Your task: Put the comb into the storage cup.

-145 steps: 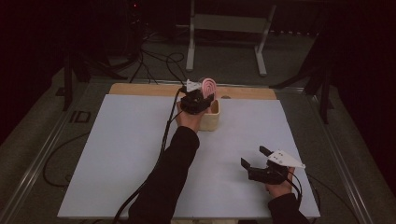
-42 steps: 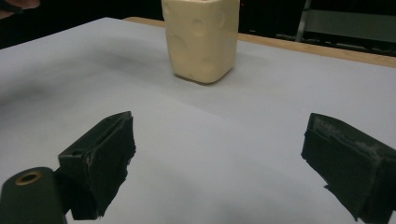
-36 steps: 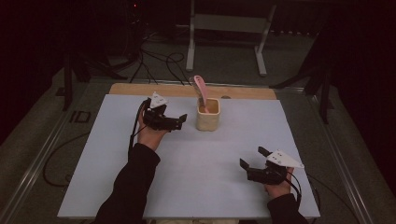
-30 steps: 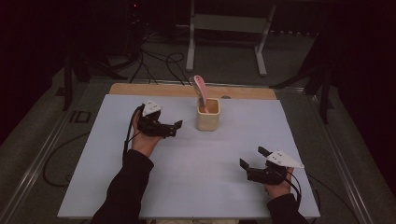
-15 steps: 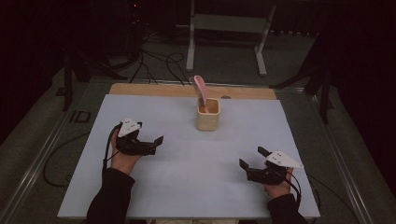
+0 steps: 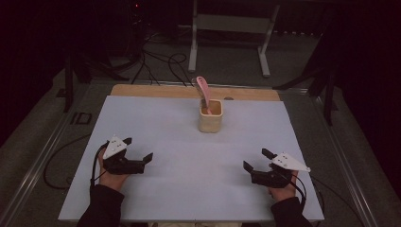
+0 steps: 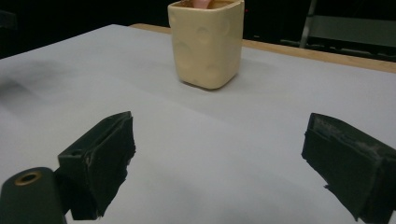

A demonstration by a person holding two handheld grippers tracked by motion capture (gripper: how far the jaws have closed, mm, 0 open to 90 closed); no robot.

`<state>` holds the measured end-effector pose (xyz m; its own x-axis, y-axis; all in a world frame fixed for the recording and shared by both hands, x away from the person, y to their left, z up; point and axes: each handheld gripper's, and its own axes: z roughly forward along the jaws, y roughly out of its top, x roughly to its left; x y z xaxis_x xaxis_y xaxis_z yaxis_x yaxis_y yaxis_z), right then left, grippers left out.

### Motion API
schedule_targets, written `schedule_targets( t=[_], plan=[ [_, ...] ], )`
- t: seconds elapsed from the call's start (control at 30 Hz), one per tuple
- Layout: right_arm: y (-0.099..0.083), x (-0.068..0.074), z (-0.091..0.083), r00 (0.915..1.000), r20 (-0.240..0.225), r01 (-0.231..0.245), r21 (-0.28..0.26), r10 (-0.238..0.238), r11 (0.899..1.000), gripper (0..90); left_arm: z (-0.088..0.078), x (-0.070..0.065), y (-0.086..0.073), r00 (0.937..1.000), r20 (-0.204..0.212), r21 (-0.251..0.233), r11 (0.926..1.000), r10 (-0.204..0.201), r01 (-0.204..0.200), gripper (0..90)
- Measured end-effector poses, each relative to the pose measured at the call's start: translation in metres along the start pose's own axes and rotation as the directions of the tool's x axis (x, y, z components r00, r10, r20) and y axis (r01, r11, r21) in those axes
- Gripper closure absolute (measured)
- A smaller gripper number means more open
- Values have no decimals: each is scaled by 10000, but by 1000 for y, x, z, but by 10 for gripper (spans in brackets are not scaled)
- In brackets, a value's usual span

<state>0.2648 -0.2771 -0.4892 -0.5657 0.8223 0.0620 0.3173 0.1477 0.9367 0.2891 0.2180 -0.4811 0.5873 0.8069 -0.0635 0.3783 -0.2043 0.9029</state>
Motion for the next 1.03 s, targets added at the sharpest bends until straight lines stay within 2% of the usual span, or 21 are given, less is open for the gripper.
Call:
schedule_targets(
  t=[0.3, 0.47, 0.6, 0.83, 1.03],
  plan=[
    [0, 2, -5, 9999, -127, 32, -217, -34, 9998, 91, -19, 1, -15, 9996, -126, -365, 9990, 247, -252, 0],
    [-2, 1, -5, 9999, -56, 89, -241, -91, 9997, 91, -28, 3, -18, 9994, -330, -808, 9966, 111, -137, 0],
    [-3, 2, -4, 9999, -49, 138, -240, -139, 9996, 90, -31, 3, -18, 9989, -438, -1069, 9941, 153, -200, 0],
    [-3, 9, 1, 9992, -80, 399, 25, -399, 9992, 90, -33, 4, -20, 9985, -542, -1233, 9923, 65, -132, 0],
    [-5, 12, 4, 9990, 22, 445, 288, -446, 9986, 88, -31, 6, -21, 9977, -671, -936, 9956, -61, -2, 0]
  ],
)
